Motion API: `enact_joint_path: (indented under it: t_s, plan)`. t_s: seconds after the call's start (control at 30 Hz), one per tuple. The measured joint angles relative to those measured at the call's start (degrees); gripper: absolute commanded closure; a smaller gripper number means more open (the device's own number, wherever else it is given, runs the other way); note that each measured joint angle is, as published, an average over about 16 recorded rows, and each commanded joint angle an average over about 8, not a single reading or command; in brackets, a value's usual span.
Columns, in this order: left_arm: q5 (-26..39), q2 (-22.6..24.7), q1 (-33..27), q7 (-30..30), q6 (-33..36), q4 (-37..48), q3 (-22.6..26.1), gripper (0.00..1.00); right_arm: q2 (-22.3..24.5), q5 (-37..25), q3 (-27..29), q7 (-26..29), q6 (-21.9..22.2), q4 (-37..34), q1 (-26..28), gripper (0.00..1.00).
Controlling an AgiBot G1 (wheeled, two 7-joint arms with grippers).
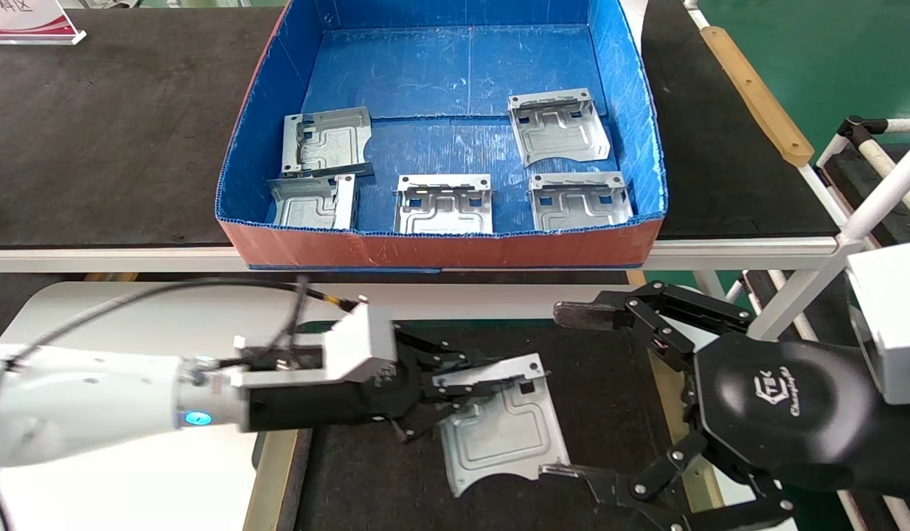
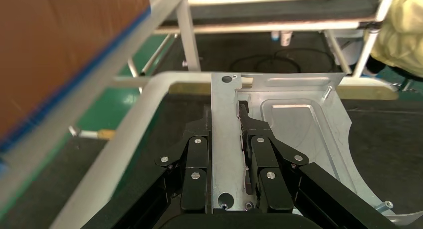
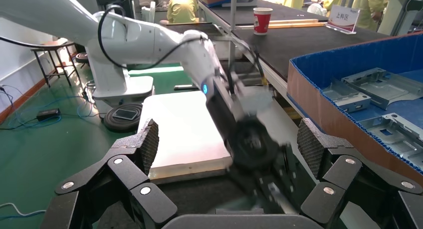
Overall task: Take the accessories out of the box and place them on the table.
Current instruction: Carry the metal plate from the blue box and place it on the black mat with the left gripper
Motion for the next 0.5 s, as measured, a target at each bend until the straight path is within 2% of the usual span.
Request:
enact_joint_path:
  t_s: [0.23, 0.5]
  plan:
    - [0.6, 2.3, 1.7, 1.1, -3.5, 1.2, 0.2, 1.0, 0.0, 0.0, 0.0, 0.0, 0.0, 0.0, 0.0, 0.0]
    - [0.7, 2.6, 1.9, 1.2, -3.9, 1.4, 0.2, 1.0, 0.0, 0.0, 0.0, 0.0, 0.0, 0.0, 0.0, 0.0]
